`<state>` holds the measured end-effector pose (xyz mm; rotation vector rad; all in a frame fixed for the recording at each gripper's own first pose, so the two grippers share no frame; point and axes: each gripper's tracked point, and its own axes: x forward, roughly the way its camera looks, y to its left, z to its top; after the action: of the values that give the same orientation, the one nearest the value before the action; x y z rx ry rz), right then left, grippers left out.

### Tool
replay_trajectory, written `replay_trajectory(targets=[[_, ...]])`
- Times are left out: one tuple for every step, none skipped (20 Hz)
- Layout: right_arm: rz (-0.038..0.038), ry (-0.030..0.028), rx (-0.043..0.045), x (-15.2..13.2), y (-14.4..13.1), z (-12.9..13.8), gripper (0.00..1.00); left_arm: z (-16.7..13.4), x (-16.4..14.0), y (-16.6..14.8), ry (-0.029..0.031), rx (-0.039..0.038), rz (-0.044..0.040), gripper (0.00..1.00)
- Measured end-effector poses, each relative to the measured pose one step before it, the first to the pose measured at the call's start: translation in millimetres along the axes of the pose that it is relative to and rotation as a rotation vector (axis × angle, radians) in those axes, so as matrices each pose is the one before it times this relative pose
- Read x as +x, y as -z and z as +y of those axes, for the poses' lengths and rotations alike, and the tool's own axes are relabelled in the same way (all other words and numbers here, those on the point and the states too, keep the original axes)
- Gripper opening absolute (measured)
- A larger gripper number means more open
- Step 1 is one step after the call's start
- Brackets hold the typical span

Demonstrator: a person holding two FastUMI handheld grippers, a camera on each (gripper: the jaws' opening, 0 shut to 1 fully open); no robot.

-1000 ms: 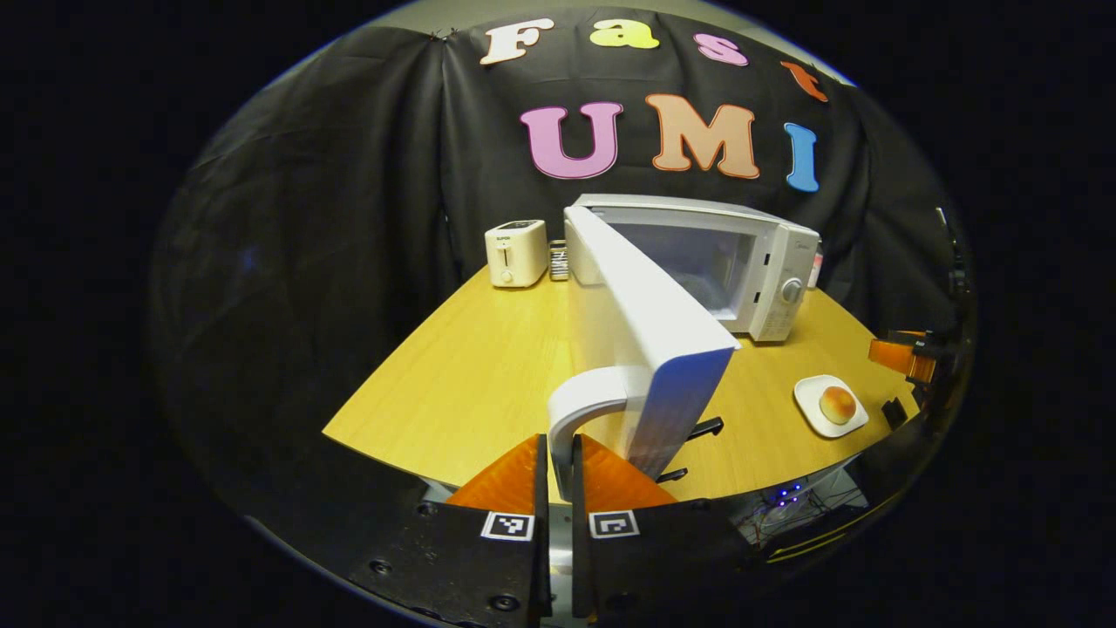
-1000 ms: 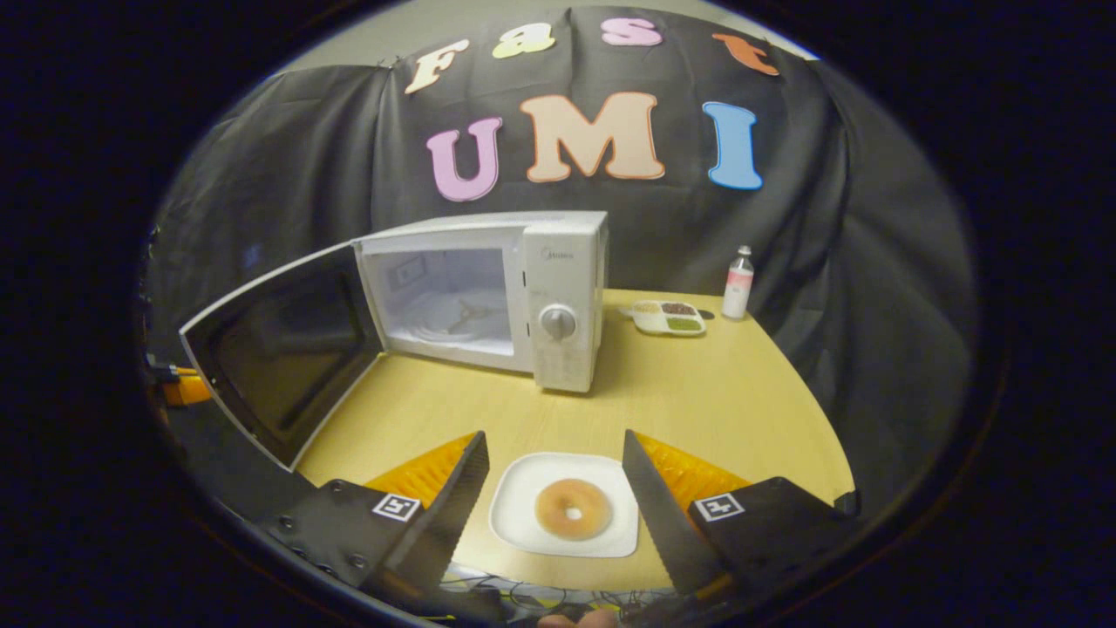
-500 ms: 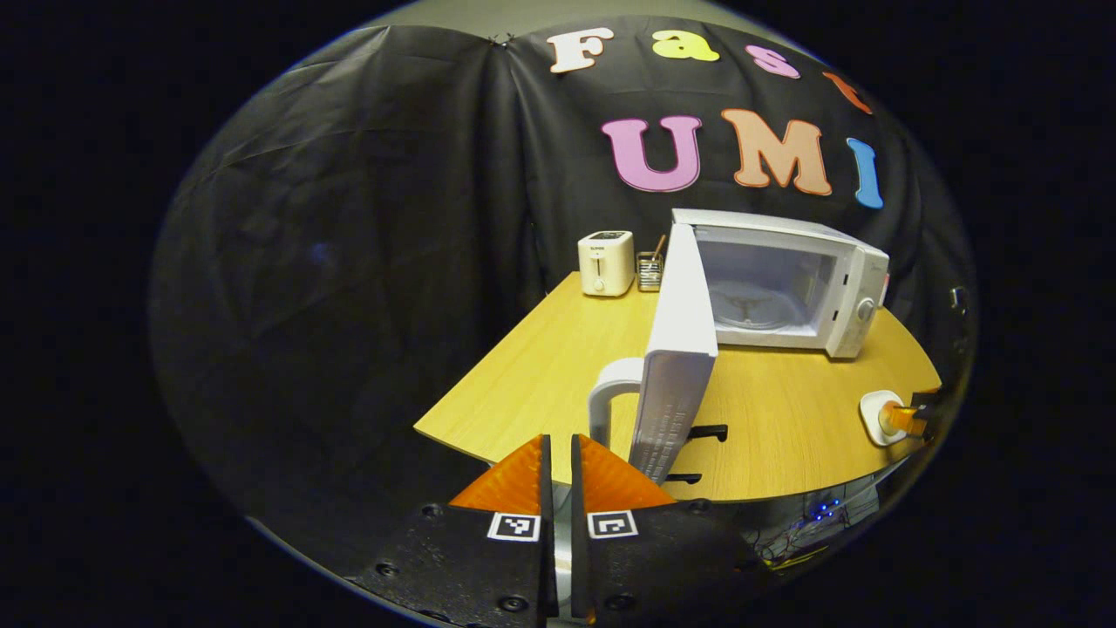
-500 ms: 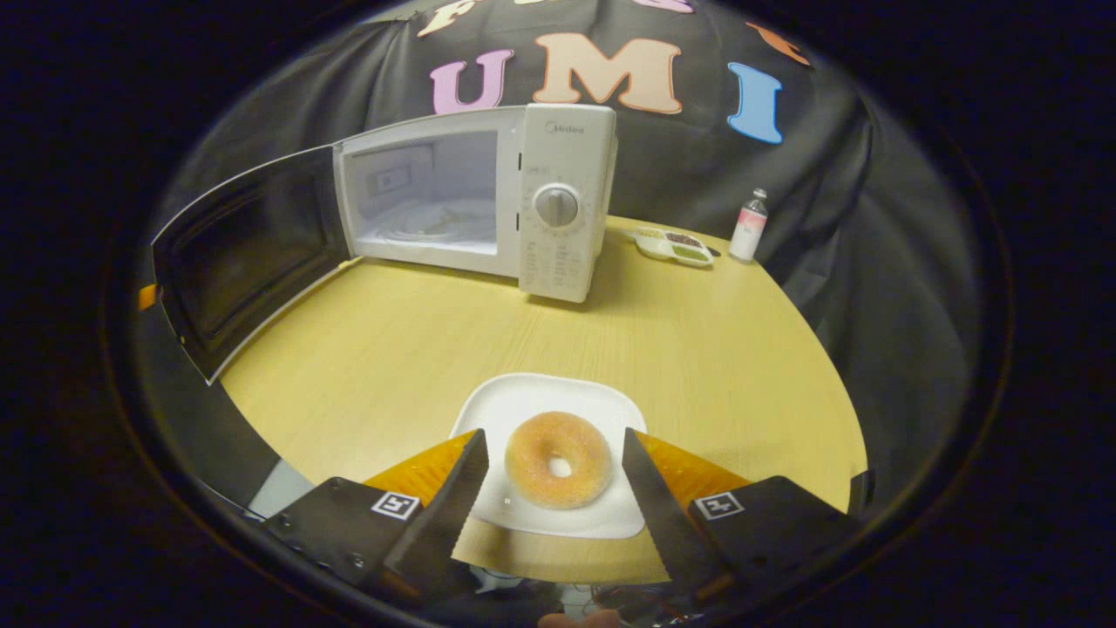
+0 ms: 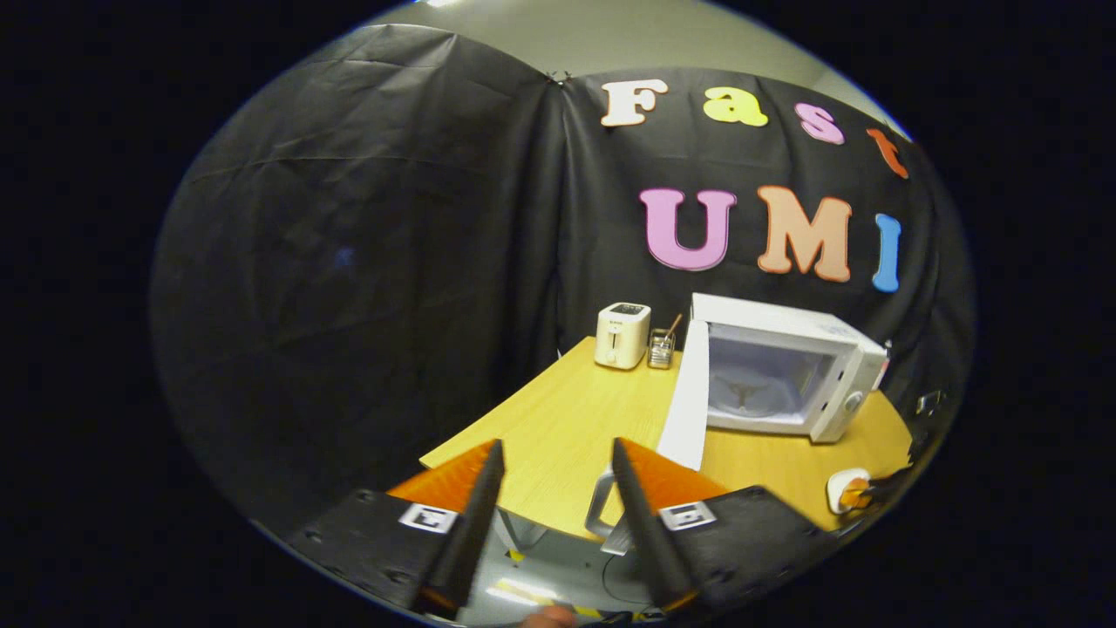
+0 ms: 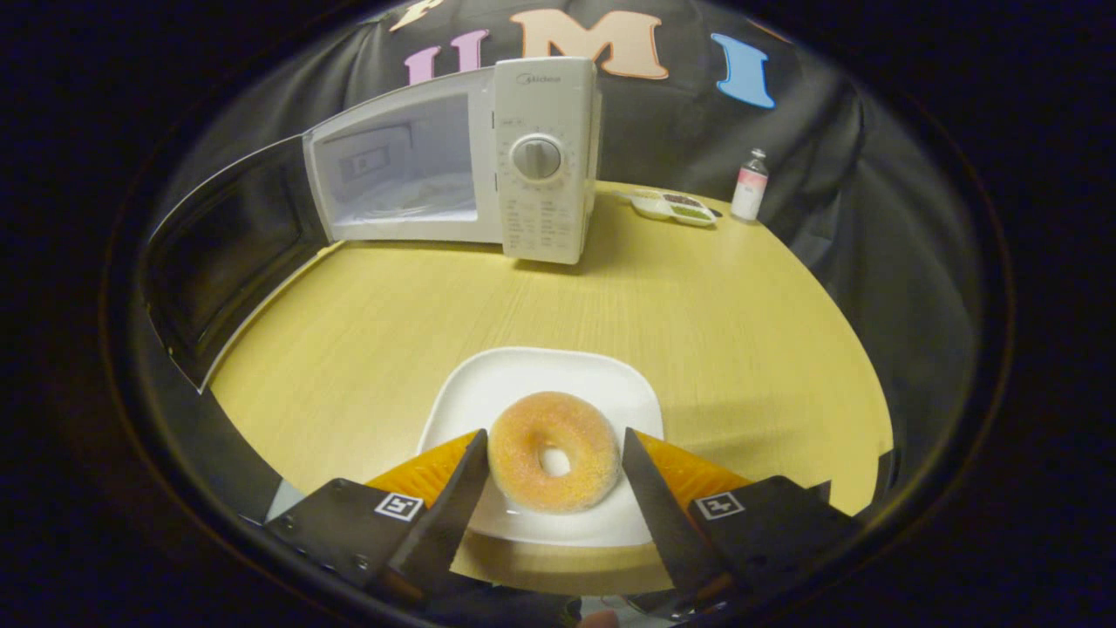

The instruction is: Open the microwave oven with the left hand, put the food in, and close the microwave oven.

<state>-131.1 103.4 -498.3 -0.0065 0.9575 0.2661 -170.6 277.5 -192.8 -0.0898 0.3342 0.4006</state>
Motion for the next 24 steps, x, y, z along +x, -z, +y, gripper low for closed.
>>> replay_trajectory(targets=[[0.00575, -0.00965, 0.00740, 0.86, 0.29, 2.54, 0.97, -1.87, 2.17, -6.30, -0.00414, -0.00339, -0.01299, 0.76], [-0.00232, -0.00291, -0.00102, 0.94, -1.13, -0.06, 0.87, -3.22, 0.40, -5.86, 0.00116, 0.00719, -0.01446, 0.98], [0.00421, -0.00488, -0.00646, 0.44, 0.34, 0.71, 0.85, -3.27, -0.34, -5.16, 0.00490, 0.01606, -0.01369, 0.98], [-0.00084, -0.00310, -0.00615, 0.44, 0.02, 0.48, 0.78, -2.87, 0.70, -5.96, 0.00341, 0.02240, -0.01238, 0.96], [0.00202, -0.00588, -0.00252, 0.58, 0.61, 0.57, 0.83, -1.24, 1.04, -4.37, 0.00166, 0.02516, -0.00898, 0.93], [0.00106, 0.00032, -0.00101, -0.20, -1.19, 0.33, 0.68, -2.75, 0.65, -4.45, 0.00385, 0.01920, -0.00624, 0.96], [0.00545, -0.00057, -0.00005, 0.46, -0.16, -0.22, 0.74, -3.68, 0.00, -4.61, 0.00682, 0.00909, -0.01160, 0.96], [-0.00276, -0.00621, -0.00091, -0.03, -0.75, 1.15, 0.68, -0.75, -2.52, -3.92, 0.00808, 0.00281, -0.01048, 0.95], [-0.00193, 0.00537, -0.00231, 2.68, -0.34, -0.63, 0.68, -4.17, 0.70, -4.50, 0.00875, -0.00148, -0.01044, 0.95], [-0.00519, 0.00085, -0.00077, -1.14, -0.12, -0.26, 0.55, -4.22, 1.83, -2.60, 0.00490, -0.00216, -0.00626, 0.95], [-0.00307, 0.00054, 0.00188, 0.08, -0.80, -0.01, 0.55, -2.31, 2.33, -0.45, 0.00496, 0.00013, -0.00565, 0.93], [-0.00282, -0.00004, 0.00455, -0.13, 0.52, 0.18, 0.55, -1.47, 0.95, -1.11, 0.00394, 0.00044, -0.00540, 0.93], [-0.00280, -0.00036, 0.00344, 0.13, -0.41, -0.36, 0.55, 0.28, 0.87, 2.04, 0.00197, 0.00166, 0.00195, 0.94], [0.00166, -0.00034, 0.00242, 0.49, -0.25, 0.12, 0.55, -0.47, 0.69, 0.27, 0.00185, -0.00069, -0.00050, 0.93], [0.00443, 0.00151, 0.00384, -0.01, -0.90, -0.10, 0.61, 1.31, -0.37, 0.42, 0.00122, -0.00148, -0.00041, 0.94], [0.00498, 0.00075, 0.00382, -0.22, 0.90, -0.27, 0.55, 0.84, -0.01, -0.89, 0.00117, -0.00258, -0.00306, 0.94], [0.00497, -0.00190, 0.01029, -0.26, -0.98, 1.04, 0.55, 0.29, 0.58, -0.03, 0.00048, 0.00049, -0.00116, 0.93], [0.00038, -0.00689, 0.01653, -0.50, -1.71, 2.75, 0.55, 0.96, 0.38, -0.53, 0.00073, 0.00356, -0.00314, 0.93], [-0.00560, -0.00462, 0.01661, -0.92, -4.20, 2.82, 0.55, 1.73, 0.61, -0.04, 0.00182, 0.00379, -0.00229, 0.94], [-0.00672, -0.00942, 0.01647, -1.15, -3.62, 4.83, 0.55, 1.21, 0.21, 0.15, 0.00036, 0.00444, 0.00110, 0.94], [-0.00553, -0.01248, 0.01701, 0.11, -5.06, 7.04, 0.55, 1.72, 0.03, 0.40, 0.00169, 0.00269, -0.00120, 0.92], [-0.00255, -0.01553, 0.02072, 0.29, -4.36, 7.55, 0.55, 0.92, 0.53, -0.71, 0.00269, 0.00180, -0.00230, 0.93], [0.00008, -0.01938, 0.02780, 0.49, -4.31, 9.29, 0.55, 1.42, -0.44, 1.12, 0.00190, 0.00213, 0.00035, 0.93], [0.00097, -0.02320, 0.02729, 0.66, -3.71, 10.61, 0.55, 1.82, 0.75, 0.65, -0.00002, 0.00314, 0.00044, 0.94]])
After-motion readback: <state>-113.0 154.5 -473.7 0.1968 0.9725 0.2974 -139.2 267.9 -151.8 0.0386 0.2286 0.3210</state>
